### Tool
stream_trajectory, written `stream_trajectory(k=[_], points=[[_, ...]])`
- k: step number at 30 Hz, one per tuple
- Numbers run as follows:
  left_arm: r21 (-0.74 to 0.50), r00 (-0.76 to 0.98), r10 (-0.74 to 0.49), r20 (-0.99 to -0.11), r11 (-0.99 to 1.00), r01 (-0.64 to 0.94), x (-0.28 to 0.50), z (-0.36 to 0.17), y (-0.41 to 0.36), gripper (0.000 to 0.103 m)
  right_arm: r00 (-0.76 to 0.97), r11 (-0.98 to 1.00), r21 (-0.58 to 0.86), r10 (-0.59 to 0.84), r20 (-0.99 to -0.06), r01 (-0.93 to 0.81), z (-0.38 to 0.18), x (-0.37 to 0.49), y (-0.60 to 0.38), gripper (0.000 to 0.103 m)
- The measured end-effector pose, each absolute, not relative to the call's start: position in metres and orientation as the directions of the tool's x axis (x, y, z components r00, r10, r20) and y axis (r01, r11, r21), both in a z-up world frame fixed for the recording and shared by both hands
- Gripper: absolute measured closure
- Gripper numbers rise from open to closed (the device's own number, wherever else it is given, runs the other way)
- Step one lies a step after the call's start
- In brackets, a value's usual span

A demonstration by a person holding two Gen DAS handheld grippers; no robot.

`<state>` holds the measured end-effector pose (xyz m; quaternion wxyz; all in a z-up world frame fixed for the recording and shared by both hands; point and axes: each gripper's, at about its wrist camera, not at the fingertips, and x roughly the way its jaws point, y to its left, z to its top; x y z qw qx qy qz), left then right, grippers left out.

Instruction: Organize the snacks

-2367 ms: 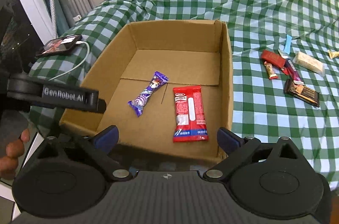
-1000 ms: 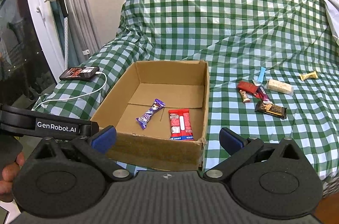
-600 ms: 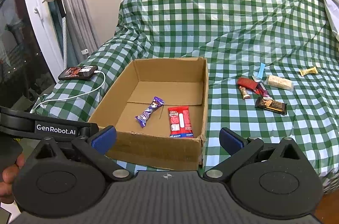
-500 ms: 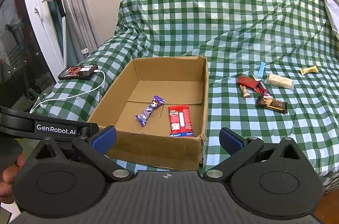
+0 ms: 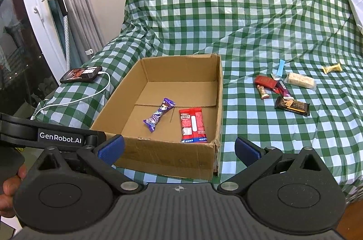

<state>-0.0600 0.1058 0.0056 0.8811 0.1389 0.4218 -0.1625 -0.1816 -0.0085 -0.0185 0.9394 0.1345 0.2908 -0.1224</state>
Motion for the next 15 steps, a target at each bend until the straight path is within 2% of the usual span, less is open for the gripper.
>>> stream_trajectory(k=[15], points=[[0.139, 0.578, -0.137, -0.804, 0.903, 0.407, -0.049, 0.002, 0.083, 0.0, 0.8, 0.91, 0.233, -0.152, -0.58, 0.342, -0.028, -0.179, -0.034, 0.001]])
